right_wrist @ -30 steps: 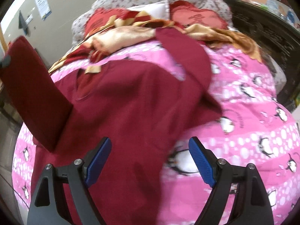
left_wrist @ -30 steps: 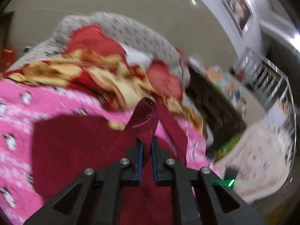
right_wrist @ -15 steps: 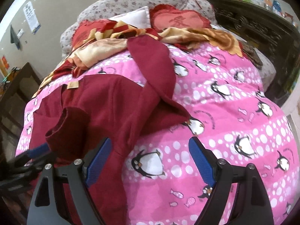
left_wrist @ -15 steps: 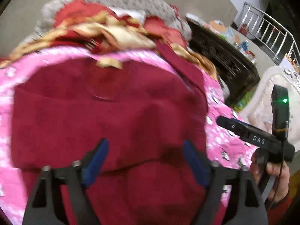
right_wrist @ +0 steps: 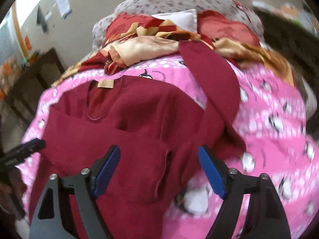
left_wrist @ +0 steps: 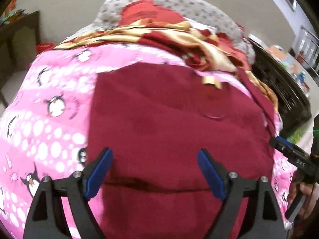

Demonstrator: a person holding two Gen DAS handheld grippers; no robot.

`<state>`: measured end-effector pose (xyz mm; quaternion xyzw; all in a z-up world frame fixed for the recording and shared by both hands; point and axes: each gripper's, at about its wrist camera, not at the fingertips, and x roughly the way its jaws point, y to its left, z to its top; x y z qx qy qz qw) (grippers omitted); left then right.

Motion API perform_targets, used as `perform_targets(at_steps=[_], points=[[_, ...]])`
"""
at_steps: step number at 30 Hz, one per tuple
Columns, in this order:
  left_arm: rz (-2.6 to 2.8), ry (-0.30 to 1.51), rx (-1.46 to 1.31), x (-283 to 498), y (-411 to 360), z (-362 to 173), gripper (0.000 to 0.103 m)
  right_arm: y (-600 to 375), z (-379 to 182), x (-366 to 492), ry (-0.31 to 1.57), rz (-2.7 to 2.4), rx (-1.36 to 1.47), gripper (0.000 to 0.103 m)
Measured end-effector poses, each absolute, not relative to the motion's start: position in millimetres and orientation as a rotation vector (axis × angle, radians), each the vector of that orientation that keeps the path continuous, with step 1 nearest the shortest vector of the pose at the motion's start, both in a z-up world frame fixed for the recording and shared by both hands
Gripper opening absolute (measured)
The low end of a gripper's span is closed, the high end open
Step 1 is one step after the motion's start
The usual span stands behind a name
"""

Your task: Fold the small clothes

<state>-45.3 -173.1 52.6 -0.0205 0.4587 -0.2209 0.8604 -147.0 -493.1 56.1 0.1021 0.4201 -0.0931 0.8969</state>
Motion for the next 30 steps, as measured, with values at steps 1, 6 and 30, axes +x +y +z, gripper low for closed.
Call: perform_targets(at_steps=[1,6,30], points=[[-0.447,0.967,-0.050,-43.3,-168.7,49.5,0.090,-492.7,50.5,-140.1,0.900,-0.170,0.199,0.082],[-0.424,0.963,-0.054,-44.1,-162.9,47.1,0.090,-488.7,34.7,-131.6,0.974,-0.113,0.142,0.035],[-0.372,0.915,0.089,-43.2,-207.9,19.2,0.095,-494.1,22.0,-130.9,0.981,-0.121,0.189,0.049]])
